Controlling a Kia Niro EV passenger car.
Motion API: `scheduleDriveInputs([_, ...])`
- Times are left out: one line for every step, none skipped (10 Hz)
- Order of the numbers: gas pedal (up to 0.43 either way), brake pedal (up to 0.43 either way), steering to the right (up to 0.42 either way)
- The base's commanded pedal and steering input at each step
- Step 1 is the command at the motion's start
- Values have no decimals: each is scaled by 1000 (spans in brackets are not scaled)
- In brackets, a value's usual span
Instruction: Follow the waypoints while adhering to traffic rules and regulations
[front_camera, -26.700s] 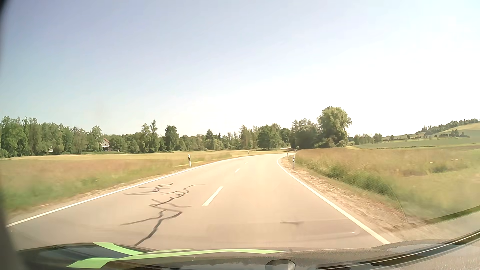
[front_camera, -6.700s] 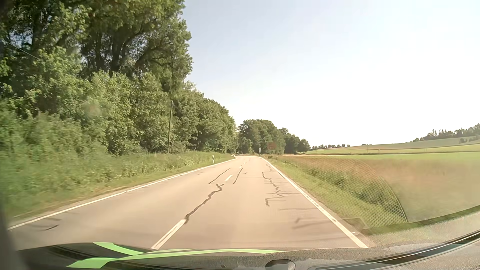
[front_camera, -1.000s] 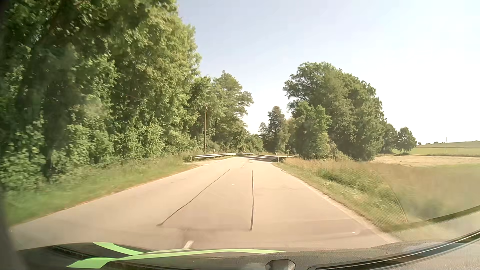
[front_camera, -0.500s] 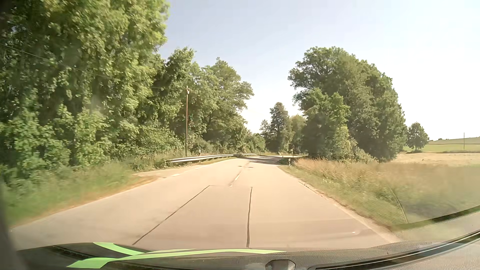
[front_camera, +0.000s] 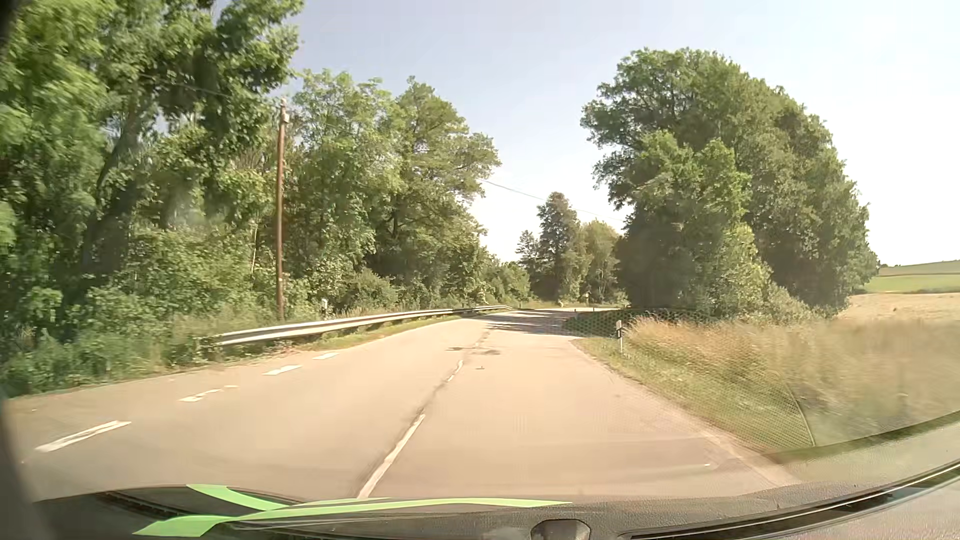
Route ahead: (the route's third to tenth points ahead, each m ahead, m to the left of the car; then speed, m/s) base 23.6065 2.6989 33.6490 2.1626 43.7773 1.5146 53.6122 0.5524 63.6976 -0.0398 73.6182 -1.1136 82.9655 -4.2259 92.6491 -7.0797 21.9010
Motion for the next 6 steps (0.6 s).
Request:
scheduleDriveInputs([150, 0, 3])
scheduleDriveInputs([157, 0, 3])
scheduleDriveInputs([169, 0, 4])
scheduleDriveInputs([177, 0, 4])
scheduleDriveInputs([189, 0, 4])
scheduleDriveInputs([189, 0, 5])
